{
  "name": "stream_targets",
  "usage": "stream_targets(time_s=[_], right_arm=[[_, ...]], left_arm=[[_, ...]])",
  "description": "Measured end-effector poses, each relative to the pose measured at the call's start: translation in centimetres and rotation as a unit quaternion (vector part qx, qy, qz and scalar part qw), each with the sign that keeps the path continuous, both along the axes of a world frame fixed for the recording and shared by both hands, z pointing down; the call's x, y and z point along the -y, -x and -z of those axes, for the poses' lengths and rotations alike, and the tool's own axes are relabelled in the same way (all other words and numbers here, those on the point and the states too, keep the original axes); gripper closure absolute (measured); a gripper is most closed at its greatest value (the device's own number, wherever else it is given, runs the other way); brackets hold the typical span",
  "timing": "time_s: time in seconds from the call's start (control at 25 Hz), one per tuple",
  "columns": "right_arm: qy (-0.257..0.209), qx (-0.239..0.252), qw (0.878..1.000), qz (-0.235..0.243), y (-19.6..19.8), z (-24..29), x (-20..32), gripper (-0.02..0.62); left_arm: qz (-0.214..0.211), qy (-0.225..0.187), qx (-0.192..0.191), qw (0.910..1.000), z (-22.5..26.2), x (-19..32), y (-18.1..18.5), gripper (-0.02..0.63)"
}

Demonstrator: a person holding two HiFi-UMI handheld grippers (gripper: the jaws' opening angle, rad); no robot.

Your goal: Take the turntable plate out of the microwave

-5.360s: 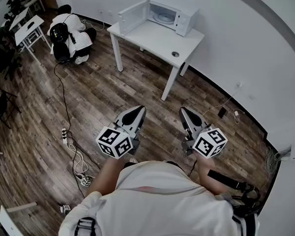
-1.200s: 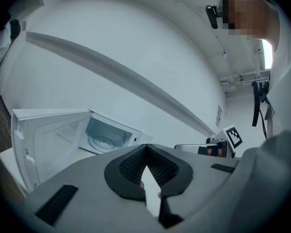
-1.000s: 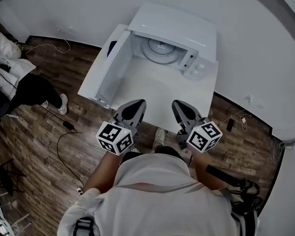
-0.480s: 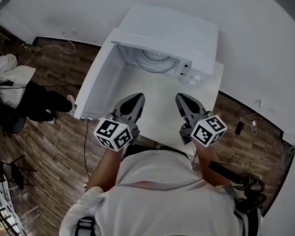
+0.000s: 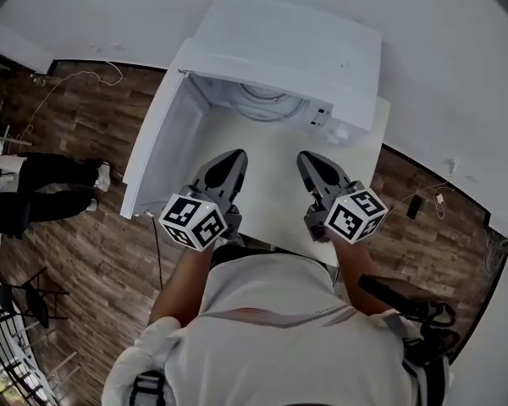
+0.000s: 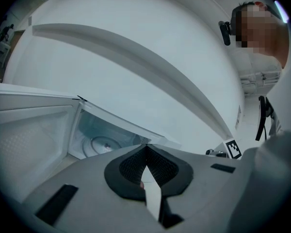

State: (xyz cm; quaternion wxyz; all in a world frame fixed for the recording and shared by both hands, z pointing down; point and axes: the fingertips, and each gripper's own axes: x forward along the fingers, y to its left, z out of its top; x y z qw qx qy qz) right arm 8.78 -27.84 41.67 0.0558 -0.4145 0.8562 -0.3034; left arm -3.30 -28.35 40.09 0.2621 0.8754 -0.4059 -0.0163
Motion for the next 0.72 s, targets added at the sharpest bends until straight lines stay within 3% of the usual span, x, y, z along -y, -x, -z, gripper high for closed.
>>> stream_targets(time_s=[0.12, 0.24, 0.48, 0.72], right_arm=[[0.010, 0.013, 1.000, -0.013, 1.1, -0.8, 0.6, 0.594], [0.033, 0.048, 0.998, -0.030, 2.0, -2.2, 1.4, 0.594], [0.113, 0.145, 0.981, -0.062, 3.4, -7.1, 4.1, 0.594], [0.165, 0.243, 0.951, -0.101, 2.8, -12.0, 7.2, 0.583]], left_arm=[[0.000, 0.004, -0.019, 0.9998, -0.9, 1.3, 0.7, 0.595], [0.018, 0.044, -0.079, 0.9957, -3.1, 2.7, 1.5, 0.595], [0.045, 0.164, -0.203, 0.9643, -9.8, 5.4, 2.1, 0.595], [0.054, 0.222, -0.260, 0.9382, -14.4, 7.6, 1.8, 0.588]])
